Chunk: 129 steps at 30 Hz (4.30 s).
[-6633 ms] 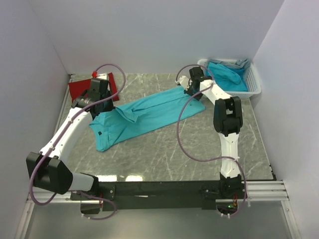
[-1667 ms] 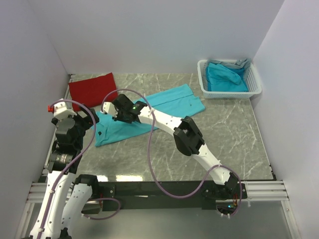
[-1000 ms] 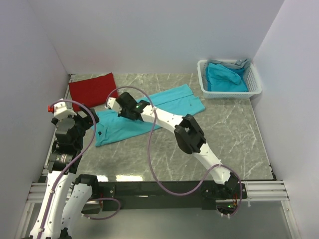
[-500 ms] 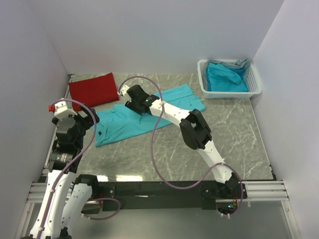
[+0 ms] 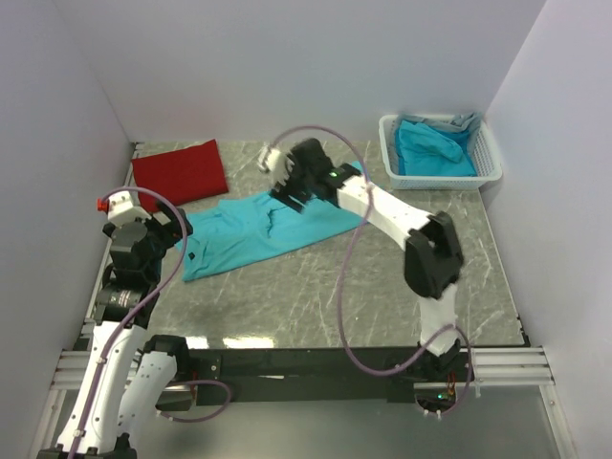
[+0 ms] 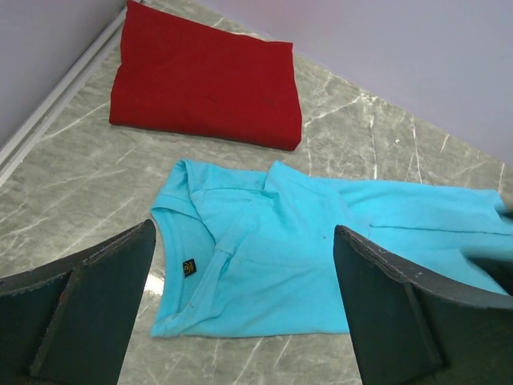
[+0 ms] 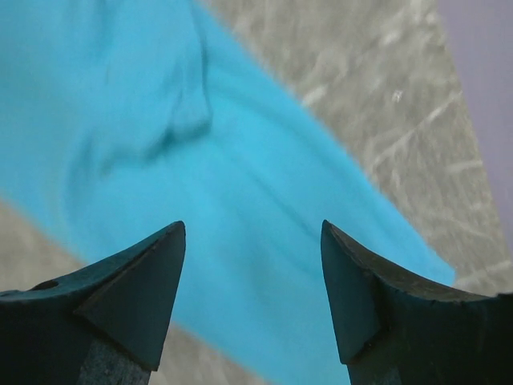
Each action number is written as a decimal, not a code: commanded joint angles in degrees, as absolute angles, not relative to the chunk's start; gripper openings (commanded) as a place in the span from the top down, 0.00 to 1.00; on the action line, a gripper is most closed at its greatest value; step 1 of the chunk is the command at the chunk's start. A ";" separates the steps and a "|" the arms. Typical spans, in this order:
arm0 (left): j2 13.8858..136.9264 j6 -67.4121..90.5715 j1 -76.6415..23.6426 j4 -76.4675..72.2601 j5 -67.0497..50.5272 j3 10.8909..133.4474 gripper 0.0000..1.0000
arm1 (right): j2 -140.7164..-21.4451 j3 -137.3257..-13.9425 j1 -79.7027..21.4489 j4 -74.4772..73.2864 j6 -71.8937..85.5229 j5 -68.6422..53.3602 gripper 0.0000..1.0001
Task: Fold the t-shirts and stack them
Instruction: Fold the tshirt
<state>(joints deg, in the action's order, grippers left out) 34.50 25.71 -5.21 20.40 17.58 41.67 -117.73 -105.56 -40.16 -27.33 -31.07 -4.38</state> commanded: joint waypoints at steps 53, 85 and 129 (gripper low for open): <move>35.07 24.79 -5.27 18.72 13.80 41.92 0.02 | -106.27 -66.46 -18.63 -25.05 -75.67 1.05 1.00; 34.28 25.05 -5.27 18.54 10.81 41.75 0.02 | -56.32 -46.21 -22.40 -47.82 -57.78 -16.76 0.49; 35.68 24.43 -5.27 17.23 9.93 41.66 0.02 | -142.64 -126.21 -33.66 -47.99 -6.77 -22.85 0.40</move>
<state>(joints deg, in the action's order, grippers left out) 36.21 25.52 -5.21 19.53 11.16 41.67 -141.05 -123.83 -33.19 -46.63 -7.38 -23.64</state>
